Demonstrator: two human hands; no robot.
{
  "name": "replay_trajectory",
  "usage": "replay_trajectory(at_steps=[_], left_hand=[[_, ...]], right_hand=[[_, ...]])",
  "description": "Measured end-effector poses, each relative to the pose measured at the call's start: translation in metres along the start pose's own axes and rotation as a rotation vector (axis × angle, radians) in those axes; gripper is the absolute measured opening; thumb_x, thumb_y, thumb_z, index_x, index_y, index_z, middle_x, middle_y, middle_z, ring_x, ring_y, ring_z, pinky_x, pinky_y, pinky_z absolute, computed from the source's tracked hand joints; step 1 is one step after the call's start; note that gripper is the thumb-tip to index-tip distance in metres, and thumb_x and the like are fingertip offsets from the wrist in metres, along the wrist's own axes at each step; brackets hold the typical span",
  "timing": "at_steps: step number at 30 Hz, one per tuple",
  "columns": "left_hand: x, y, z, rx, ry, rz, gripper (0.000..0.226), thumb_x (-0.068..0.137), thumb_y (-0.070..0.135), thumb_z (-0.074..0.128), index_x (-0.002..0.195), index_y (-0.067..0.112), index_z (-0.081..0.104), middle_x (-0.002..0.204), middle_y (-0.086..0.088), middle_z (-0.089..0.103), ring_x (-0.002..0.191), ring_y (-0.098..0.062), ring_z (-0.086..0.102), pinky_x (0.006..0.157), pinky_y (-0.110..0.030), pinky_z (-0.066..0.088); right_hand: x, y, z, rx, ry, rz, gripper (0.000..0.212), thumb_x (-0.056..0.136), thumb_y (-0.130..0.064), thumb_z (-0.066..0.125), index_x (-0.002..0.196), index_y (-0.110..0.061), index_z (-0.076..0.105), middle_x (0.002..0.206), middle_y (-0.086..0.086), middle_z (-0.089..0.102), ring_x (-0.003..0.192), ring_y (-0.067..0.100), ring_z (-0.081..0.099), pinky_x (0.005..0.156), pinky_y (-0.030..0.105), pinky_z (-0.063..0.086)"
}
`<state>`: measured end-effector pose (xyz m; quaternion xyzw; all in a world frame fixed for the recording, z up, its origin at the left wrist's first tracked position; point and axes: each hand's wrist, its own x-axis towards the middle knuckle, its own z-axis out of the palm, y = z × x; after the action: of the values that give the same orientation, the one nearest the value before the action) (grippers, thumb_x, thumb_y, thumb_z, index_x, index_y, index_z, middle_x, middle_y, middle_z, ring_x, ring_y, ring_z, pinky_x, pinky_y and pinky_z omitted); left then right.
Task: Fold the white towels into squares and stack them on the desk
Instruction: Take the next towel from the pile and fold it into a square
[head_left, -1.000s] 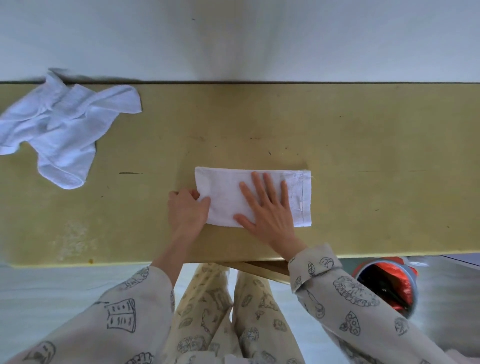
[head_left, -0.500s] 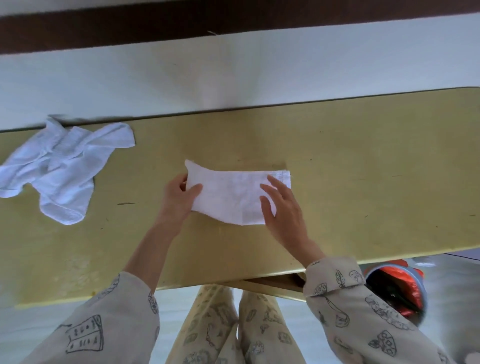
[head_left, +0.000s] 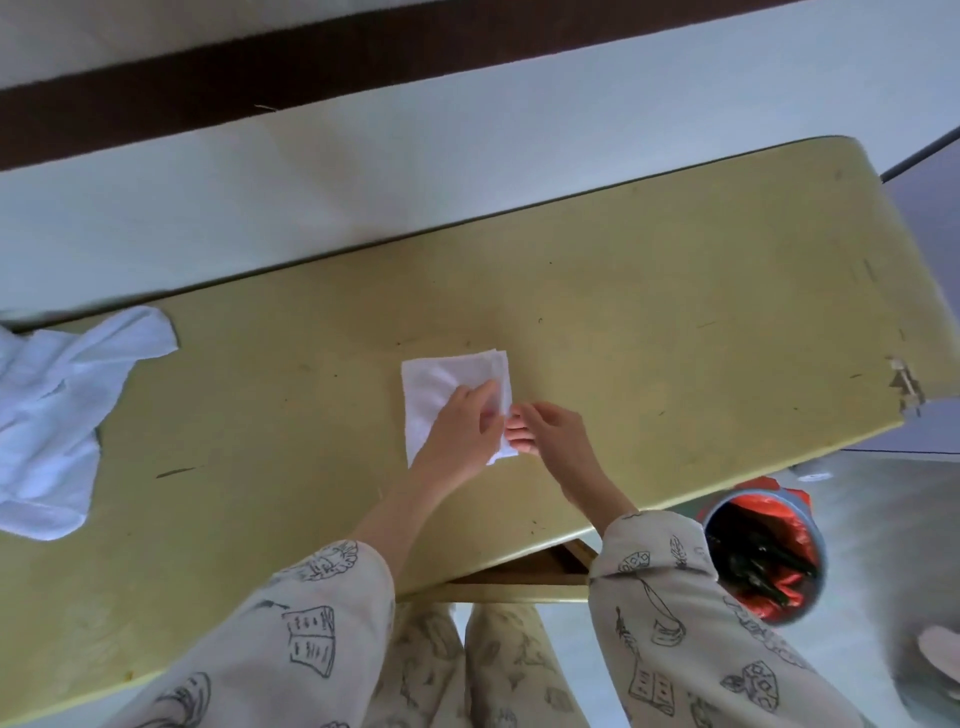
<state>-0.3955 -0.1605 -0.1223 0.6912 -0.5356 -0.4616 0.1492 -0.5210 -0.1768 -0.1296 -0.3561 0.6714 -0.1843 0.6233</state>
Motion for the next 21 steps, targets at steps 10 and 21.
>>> replay_trajectory(at_steps=[10,21], left_hand=[[-0.028,-0.041,-0.03,-0.141,0.393,-0.283,0.036,0.095,0.019,0.048,0.131,0.015,0.045,0.112,-0.001,0.044,0.079,-0.005,0.047,0.072,-0.013,0.031],[-0.024,-0.05,-0.024,-0.009,0.299,-0.206,0.05,0.096,0.038,0.039,0.143,0.034,0.022,0.11,0.004,0.037,0.091,-0.016,0.049,0.076,-0.03,0.04]], right_hand=[[0.008,-0.013,0.011,-0.263,0.089,-0.063,0.025,0.085,-0.018,0.062,0.105,-0.003,0.067,0.1,0.008,0.07,0.085,0.021,0.065,0.085,0.039,0.053],[0.007,-0.011,0.015,-0.222,0.167,-0.138,0.004,0.089,-0.014,0.058,0.085,-0.013,0.059,0.074,-0.006,0.057,0.07,0.014,0.052,0.061,0.017,0.041]])
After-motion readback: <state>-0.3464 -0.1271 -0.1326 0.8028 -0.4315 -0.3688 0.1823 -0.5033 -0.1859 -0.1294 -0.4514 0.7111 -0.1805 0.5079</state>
